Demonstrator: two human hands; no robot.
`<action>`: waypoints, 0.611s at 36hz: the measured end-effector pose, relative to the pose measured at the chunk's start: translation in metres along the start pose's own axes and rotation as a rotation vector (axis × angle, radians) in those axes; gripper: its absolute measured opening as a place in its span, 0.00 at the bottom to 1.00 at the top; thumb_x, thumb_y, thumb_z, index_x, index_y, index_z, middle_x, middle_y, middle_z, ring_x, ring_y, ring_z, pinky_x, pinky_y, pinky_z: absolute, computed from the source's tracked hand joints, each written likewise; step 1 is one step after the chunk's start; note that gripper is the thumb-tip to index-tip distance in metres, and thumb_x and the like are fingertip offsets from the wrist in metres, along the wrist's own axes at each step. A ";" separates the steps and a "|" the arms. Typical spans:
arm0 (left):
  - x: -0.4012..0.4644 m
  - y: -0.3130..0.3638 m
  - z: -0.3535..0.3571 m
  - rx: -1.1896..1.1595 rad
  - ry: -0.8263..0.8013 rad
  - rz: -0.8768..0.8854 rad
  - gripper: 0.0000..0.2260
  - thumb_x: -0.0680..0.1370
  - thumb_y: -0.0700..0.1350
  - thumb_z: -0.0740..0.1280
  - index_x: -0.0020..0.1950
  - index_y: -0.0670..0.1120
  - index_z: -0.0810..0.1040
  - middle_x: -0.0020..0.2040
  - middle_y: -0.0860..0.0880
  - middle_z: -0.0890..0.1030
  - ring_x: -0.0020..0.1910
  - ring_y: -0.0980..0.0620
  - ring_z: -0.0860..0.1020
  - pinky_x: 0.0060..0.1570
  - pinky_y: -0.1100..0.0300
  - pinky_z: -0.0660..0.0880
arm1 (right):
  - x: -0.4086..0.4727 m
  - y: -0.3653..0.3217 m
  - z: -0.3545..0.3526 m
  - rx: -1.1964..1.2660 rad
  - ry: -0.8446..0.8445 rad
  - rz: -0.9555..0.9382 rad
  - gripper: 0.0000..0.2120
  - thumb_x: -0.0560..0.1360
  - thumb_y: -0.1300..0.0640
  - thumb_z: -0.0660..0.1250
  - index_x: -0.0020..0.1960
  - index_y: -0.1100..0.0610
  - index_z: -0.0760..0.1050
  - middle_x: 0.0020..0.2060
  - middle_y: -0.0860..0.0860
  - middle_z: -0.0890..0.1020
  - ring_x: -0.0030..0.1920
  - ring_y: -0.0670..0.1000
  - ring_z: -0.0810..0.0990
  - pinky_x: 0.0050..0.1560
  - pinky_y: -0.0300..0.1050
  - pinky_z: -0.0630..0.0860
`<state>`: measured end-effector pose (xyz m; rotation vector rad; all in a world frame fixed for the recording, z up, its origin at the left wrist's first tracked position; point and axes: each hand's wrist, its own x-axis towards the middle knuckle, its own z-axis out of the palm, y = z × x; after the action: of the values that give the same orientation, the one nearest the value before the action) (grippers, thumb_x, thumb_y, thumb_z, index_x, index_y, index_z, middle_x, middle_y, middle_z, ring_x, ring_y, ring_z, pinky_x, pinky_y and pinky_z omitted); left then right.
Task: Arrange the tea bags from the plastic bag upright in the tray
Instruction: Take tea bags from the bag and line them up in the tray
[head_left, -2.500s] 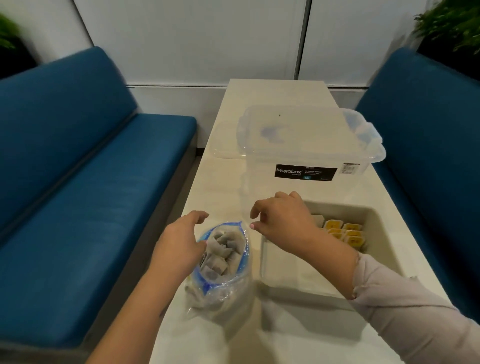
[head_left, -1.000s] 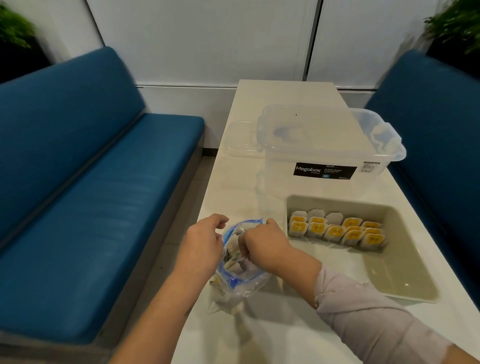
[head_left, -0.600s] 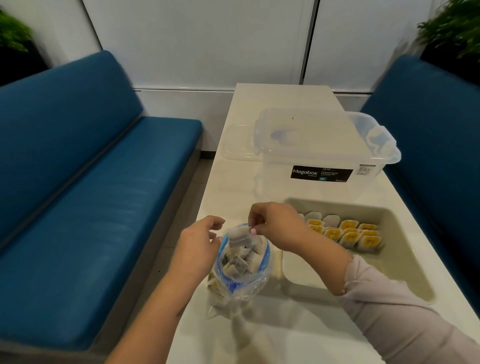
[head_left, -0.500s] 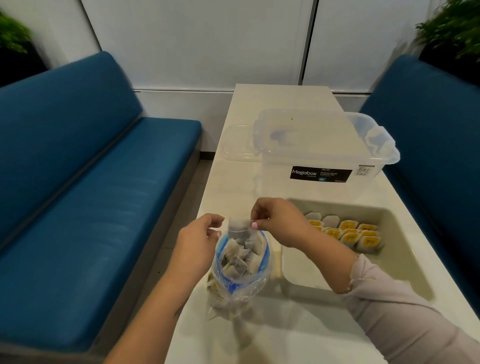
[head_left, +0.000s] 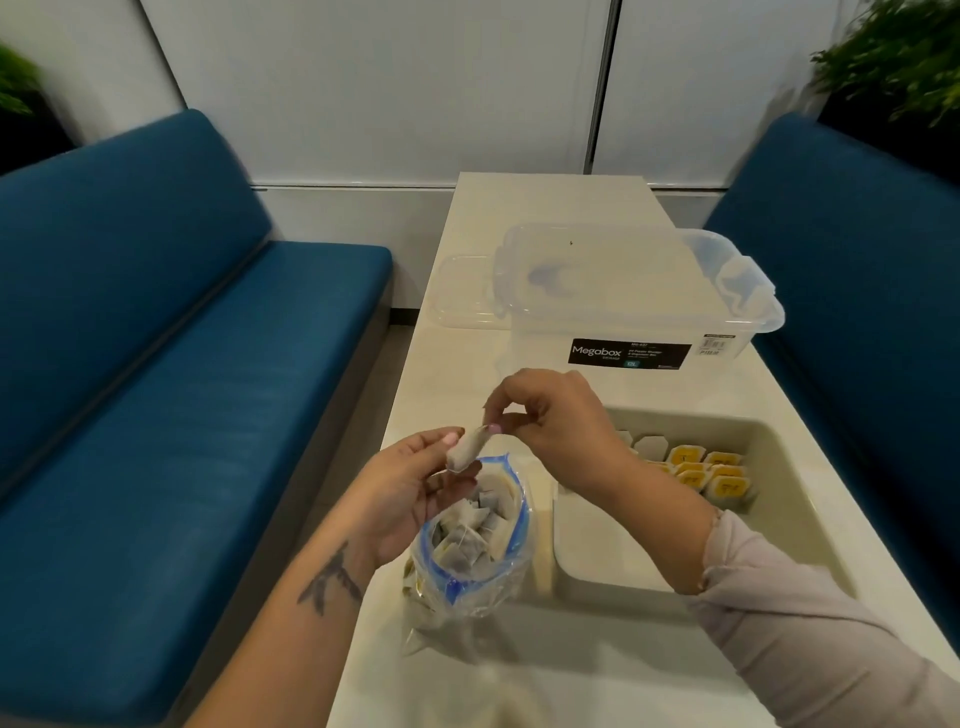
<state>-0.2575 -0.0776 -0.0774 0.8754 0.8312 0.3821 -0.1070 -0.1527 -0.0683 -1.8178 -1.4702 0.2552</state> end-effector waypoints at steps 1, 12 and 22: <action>0.001 0.000 0.000 -0.033 -0.013 0.000 0.12 0.79 0.38 0.63 0.61 0.38 0.75 0.43 0.42 0.83 0.36 0.51 0.82 0.34 0.62 0.81 | 0.000 0.001 -0.001 0.005 0.021 -0.028 0.11 0.70 0.64 0.73 0.38 0.48 0.79 0.37 0.42 0.79 0.38 0.45 0.76 0.49 0.58 0.74; 0.011 -0.011 0.008 0.308 0.196 0.464 0.11 0.73 0.38 0.70 0.54 0.47 0.79 0.45 0.50 0.83 0.43 0.56 0.82 0.40 0.64 0.79 | 0.002 0.004 -0.011 0.181 0.020 0.223 0.05 0.78 0.55 0.64 0.51 0.46 0.77 0.41 0.43 0.79 0.41 0.39 0.74 0.43 0.36 0.69; 0.018 -0.021 0.020 0.433 0.160 0.600 0.14 0.72 0.38 0.72 0.56 0.49 0.79 0.48 0.48 0.83 0.48 0.52 0.82 0.50 0.58 0.79 | 0.005 0.011 -0.024 0.124 -0.105 0.307 0.03 0.72 0.56 0.73 0.41 0.50 0.79 0.36 0.46 0.81 0.38 0.41 0.77 0.43 0.37 0.75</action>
<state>-0.2311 -0.0897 -0.0960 1.5199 0.7993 0.8220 -0.0832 -0.1593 -0.0571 -1.9478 -1.2096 0.5894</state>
